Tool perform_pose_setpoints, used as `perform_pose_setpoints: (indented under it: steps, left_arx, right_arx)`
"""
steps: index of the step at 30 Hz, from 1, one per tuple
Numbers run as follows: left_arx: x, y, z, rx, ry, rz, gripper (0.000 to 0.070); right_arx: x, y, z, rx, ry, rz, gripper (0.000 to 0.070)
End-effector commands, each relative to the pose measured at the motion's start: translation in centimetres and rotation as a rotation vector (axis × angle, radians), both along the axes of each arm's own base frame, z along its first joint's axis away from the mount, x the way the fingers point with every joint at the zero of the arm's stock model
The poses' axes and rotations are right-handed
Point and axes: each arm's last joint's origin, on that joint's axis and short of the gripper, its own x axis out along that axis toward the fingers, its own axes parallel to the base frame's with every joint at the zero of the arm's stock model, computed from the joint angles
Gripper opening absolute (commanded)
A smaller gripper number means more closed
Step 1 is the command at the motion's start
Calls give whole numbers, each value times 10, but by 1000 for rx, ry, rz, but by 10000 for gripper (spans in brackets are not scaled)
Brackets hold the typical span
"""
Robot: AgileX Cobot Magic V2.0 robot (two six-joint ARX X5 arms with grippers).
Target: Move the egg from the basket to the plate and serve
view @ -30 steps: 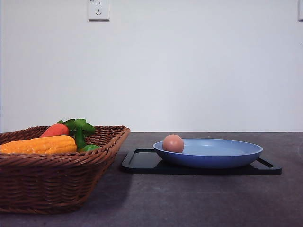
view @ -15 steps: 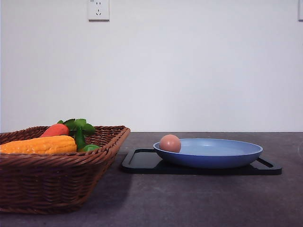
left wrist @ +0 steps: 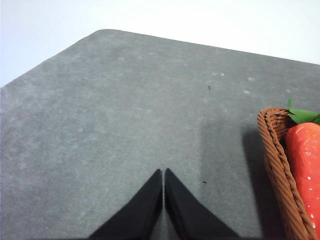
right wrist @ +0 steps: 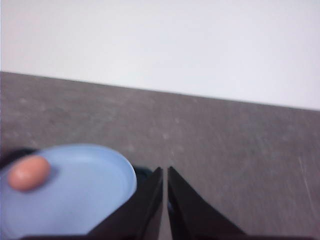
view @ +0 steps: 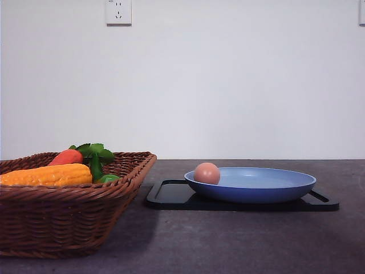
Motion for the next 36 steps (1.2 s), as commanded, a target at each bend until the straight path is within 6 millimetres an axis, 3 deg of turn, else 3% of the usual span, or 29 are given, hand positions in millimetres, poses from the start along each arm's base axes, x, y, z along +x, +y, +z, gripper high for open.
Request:
perform_pose_setpoints:
  steps: [1, 7, 14, 36]
  left_arx:
    - [1, 0, -5, 11, 19, 0, 0]
    - [1, 0, -5, 11, 19, 0, 0]
    - [1, 0, -5, 11, 19, 0, 0]
    - [1, 0, -5, 11, 19, 0, 0]
  right_arx:
    - [0, -2, -7, 9, -19, -3, 0]
    - [-1, -7, -33, 63, 2, -43, 0]
    - [-5, -9, -44, 79, 83, -16, 0]
    - [-4, -9, -41, 85, 48, -36, 0]
